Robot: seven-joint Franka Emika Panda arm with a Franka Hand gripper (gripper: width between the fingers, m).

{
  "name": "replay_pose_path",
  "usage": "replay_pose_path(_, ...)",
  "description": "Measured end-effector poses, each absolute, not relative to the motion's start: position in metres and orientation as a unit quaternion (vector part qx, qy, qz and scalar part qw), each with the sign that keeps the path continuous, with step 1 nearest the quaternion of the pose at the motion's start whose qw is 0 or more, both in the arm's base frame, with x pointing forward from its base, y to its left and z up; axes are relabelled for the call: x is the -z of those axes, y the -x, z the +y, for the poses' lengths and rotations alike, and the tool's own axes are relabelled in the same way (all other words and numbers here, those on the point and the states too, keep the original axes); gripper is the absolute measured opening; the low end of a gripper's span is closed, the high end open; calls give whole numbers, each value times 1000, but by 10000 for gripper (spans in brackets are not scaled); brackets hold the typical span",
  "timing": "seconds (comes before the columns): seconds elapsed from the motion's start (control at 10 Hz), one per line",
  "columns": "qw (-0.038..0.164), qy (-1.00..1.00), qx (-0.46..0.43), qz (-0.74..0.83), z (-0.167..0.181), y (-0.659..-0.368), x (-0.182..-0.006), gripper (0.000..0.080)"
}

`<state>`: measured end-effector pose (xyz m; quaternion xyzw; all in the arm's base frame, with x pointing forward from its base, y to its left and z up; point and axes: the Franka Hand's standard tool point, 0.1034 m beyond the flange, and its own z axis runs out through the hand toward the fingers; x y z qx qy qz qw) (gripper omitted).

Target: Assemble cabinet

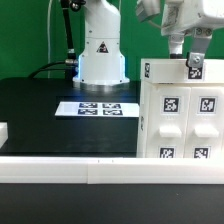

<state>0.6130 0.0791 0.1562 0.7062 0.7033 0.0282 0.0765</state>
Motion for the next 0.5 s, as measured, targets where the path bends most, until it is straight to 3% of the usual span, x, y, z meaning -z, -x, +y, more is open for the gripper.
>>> replay_pose_path(0.2, 76, -709, -28, 701, 77, -613, -156, 797)
replay_pose_path(0.4, 76, -710, -28, 700, 75, -613, -156, 557)
replay_pose_path(0.5, 76, -710, -28, 700, 75, -613, -156, 560)
